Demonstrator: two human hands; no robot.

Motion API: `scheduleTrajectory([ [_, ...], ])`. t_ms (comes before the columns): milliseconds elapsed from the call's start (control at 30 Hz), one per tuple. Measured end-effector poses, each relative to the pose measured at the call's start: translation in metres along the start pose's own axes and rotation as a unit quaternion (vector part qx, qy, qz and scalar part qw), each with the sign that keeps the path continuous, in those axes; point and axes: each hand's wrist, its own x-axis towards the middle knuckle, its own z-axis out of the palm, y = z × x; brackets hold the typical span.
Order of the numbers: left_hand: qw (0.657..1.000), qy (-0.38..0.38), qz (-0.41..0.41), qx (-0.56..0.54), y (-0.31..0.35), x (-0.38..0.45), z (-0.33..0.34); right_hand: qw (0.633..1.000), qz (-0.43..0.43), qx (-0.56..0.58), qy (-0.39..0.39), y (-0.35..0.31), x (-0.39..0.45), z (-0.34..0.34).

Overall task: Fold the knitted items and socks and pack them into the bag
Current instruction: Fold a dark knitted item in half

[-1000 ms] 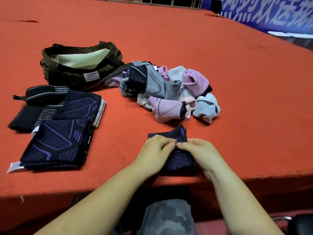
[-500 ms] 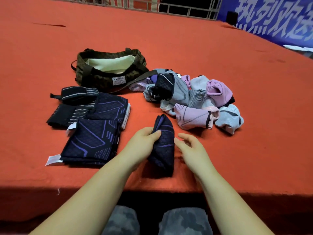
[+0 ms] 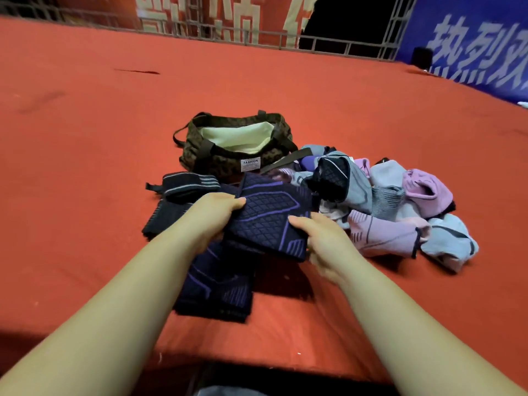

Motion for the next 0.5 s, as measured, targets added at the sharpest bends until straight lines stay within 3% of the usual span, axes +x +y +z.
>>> scheduleTrajectory([
  [100, 0.997, 0.061, -0.002, 0.046, -0.002, 0.024, -0.018, 0.986, -0.043, -0.151, 0.052, -0.001, 0.03, 0.02],
  [200, 0.994, 0.077, 0.006, 0.084, -0.011, 0.045, -0.028, 0.95, -0.078, -0.29, 0.09, 0.002, 0.055, 0.034],
  [500, 0.957, 0.115, 0.062, 0.258, -0.032, 0.07, -0.034, 0.903, -0.129, -0.399, 0.094, 0.026, 0.086, 0.041],
])
